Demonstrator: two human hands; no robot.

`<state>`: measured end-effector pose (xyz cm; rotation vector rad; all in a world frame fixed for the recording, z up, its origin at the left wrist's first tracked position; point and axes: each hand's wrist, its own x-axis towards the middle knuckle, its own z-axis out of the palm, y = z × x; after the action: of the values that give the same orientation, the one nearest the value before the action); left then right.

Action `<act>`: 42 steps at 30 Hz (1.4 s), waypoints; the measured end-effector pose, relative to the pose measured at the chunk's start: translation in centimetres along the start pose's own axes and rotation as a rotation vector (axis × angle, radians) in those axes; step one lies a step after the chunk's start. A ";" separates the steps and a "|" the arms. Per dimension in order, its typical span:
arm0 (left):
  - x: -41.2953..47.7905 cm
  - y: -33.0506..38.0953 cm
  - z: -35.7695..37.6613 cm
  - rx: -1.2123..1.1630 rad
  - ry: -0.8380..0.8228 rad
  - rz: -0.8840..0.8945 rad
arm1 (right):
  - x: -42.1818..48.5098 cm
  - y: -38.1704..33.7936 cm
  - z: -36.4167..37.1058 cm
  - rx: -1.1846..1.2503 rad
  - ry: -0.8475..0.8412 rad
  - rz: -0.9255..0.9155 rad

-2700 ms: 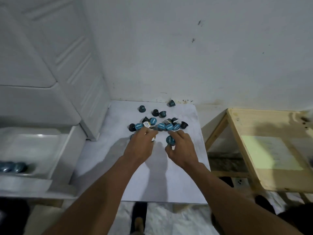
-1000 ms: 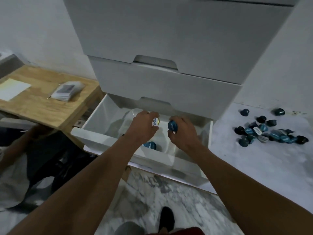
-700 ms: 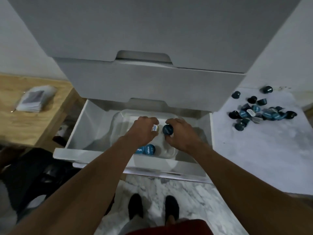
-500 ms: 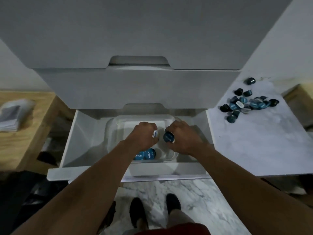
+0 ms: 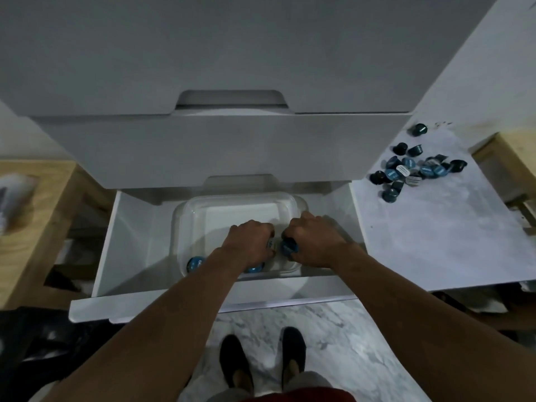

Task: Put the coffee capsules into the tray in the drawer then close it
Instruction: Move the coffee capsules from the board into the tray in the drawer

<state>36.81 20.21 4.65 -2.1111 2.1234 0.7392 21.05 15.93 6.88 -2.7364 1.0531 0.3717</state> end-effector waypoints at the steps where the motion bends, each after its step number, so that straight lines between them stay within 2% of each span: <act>1: 0.0 0.0 0.2 -0.001 -0.009 -0.008 | 0.1 0.0 0.1 0.008 -0.010 -0.007; 12: 0.6 -0.7 -0.3 -0.111 -0.045 -0.038 | 0.6 0.8 -0.1 0.063 -0.035 -0.002; 31: 0.6 0.0 -0.5 -0.128 -0.174 -0.035 | 0.8 1.2 -0.5 0.096 -0.098 -0.061; 36: -0.2 0.4 -1.6 -0.112 -0.022 -0.083 | 0.6 1.5 -1.1 0.262 -0.037 0.035; 42: -2.1 2.0 -2.5 0.111 0.308 -0.132 | -0.1 1.5 -1.8 0.189 0.160 0.082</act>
<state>35.73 21.14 8.21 -2.4048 2.0734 0.2912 20.27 14.39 8.49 -2.5939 1.1776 0.0596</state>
